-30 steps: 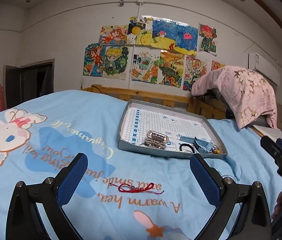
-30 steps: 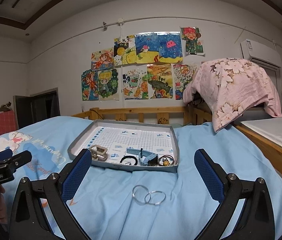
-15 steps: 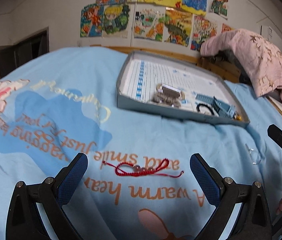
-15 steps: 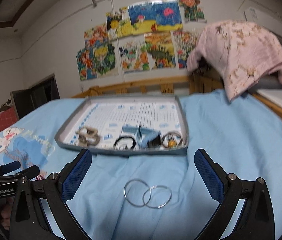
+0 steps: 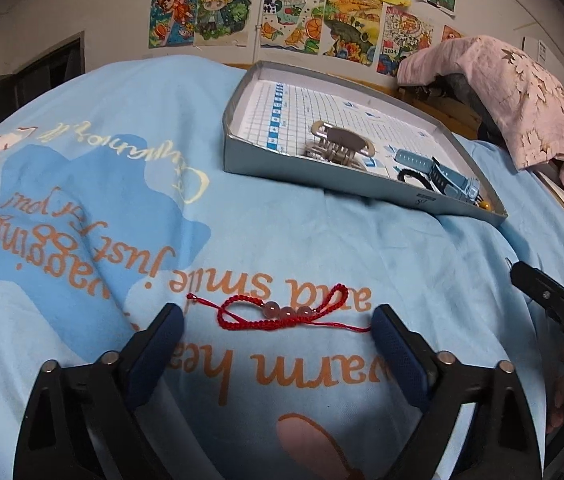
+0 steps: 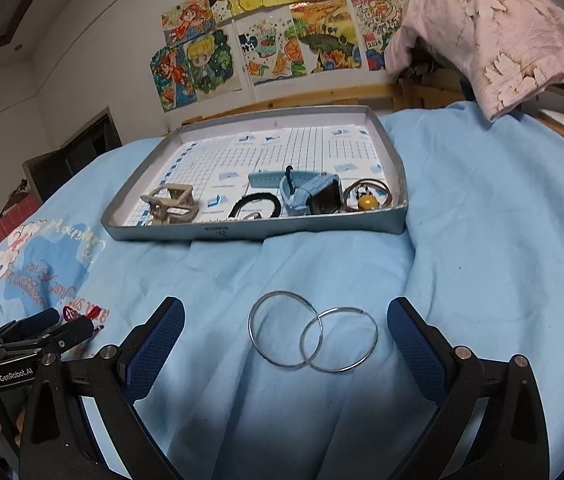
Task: Organize jewelry
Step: 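Grasp the red string bracelet with the left tool while the right tool grasps the silver hoops, then carry the bracelet with the left tool while the right tool carries the hoops to the tray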
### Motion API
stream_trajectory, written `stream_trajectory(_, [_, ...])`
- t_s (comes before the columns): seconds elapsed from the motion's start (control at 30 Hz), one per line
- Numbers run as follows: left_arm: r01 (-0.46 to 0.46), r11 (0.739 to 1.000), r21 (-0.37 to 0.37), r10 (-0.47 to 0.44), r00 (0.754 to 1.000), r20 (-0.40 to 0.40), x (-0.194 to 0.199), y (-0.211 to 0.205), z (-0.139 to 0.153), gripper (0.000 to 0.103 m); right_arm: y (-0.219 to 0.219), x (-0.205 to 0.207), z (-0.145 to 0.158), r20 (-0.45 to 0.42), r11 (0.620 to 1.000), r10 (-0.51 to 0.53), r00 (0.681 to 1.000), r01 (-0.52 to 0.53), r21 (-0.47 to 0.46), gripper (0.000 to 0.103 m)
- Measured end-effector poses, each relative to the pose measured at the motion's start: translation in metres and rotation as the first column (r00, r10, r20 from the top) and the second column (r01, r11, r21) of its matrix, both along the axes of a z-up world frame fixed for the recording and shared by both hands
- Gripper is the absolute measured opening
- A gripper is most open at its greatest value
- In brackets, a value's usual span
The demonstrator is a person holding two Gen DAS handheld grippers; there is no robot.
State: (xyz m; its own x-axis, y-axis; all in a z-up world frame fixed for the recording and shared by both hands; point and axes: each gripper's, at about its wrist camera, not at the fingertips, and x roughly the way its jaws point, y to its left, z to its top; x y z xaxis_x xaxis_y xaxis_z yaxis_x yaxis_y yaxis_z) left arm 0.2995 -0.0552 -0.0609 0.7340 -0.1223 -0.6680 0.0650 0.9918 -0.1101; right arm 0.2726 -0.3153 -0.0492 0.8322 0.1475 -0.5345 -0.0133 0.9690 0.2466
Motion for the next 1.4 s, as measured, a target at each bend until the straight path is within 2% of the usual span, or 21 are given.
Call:
stream_trajectory(0.1, [0.003, 1.0, 0.006, -0.003, 1.0, -0.009, 0.002, -0.002, -0.004, 0.083, 0.0, 0.004, -0.006, -0.034, 1.0, 0.013, 0.999, -0.013, 0.021, 0.078])
stream_trajectory(0.23, [0.0, 1.0, 0.013, 0.0, 1.0, -0.012, 0.003, -0.003, -0.008, 0.077, 0.0, 0.007, -0.013, -0.063, 0.999, 0.021, 0.998, -0.018, 0.044, 0.073])
stream_trajectory(0.3, [-0.002, 1.0, 0.016, 0.003, 1.0, -0.011, 0.004, -0.004, -0.009, 0.071, 0.001, 0.007, -0.014, -0.068, 0.998, 0.03, 0.997, -0.026, 0.053, 0.065])
stream_trajectory(0.37, [0.002, 1.0, 0.016, -0.001, 1.0, -0.008, 0.004, -0.005, -0.009, 0.068, 0.003, 0.008, -0.017, -0.075, 0.998, 0.038, 0.996, -0.034, 0.057, 0.063])
stream_trajectory(0.5, [0.016, 1.0, 0.014, -0.016, 1.0, 0.001, 0.003, -0.006, -0.009, 0.059, 0.006, 0.009, -0.019, -0.083, 0.997, 0.049, 0.995, -0.045, 0.055, 0.051])
stream_trajectory(0.57, [0.026, 1.0, 0.008, -0.026, 1.0, 0.006, 0.002, -0.007, -0.009, 0.056, 0.007, 0.009, -0.019, -0.082, 0.996, 0.062, 0.995, -0.057, 0.067, 0.041])
stream_trajectory(0.6, [0.03, 1.0, 0.006, -0.03, 1.0, 0.009, 0.002, -0.007, -0.009, 0.054, 0.008, 0.01, -0.019, -0.083, 0.995, 0.073, 0.994, -0.066, 0.074, 0.033])
stream_trajectory(0.67, [0.035, 0.999, 0.002, -0.035, 0.999, 0.014, 0.001, -0.007, -0.008, 0.05, 0.012, 0.01, -0.019, -0.084, 0.995, 0.082, 0.993, -0.077, 0.066, 0.03])
stream_trajectory(0.73, [0.038, 0.999, -0.001, -0.038, 0.999, 0.022, 0.0, -0.006, -0.008, 0.043, 0.014, 0.008, -0.018, -0.079, 0.995, 0.089, 0.993, -0.085, 0.058, 0.02])
stream_trajectory(0.87, [0.037, 0.999, -0.011, -0.037, 0.999, 0.033, -0.003, -0.004, -0.007, 0.034, 0.017, 0.006, -0.014, -0.074, 0.995, 0.093, 0.993, -0.09, 0.047, 0.014])
stream_trajectory(1.0, [0.033, 0.999, -0.031, -0.032, 0.999, 0.042, -0.006, 0.0, -0.006, 0.022, 0.02, 0.002, -0.01, -0.068, 0.994, 0.103, 0.992, -0.099, 0.048, 0.012])
stream_trajectory(1.07, [0.031, 0.998, -0.047, -0.028, 0.998, 0.055, -0.008, 0.003, -0.005, 0.016, 0.02, 0.0, -0.008, -0.057, 0.993, 0.105, 0.993, -0.102, 0.056, 0.007])
stream_trajectory(1.13, [0.032, 0.998, -0.063, -0.028, 0.997, 0.071, -0.011, 0.005, -0.003, 0.013, 0.02, -0.003, -0.006, -0.036, 0.993, 0.105, 0.994, -0.103, 0.057, 0.005])
stream_trajectory(1.4, [0.067, 0.994, -0.083, -0.057, 0.991, 0.119, -0.026, 0.005, 0.004, 0.008, 0.019, -0.009, 0.002, 0.008, 0.989, 0.119, 0.993, -0.119, 0.086, 0.004])
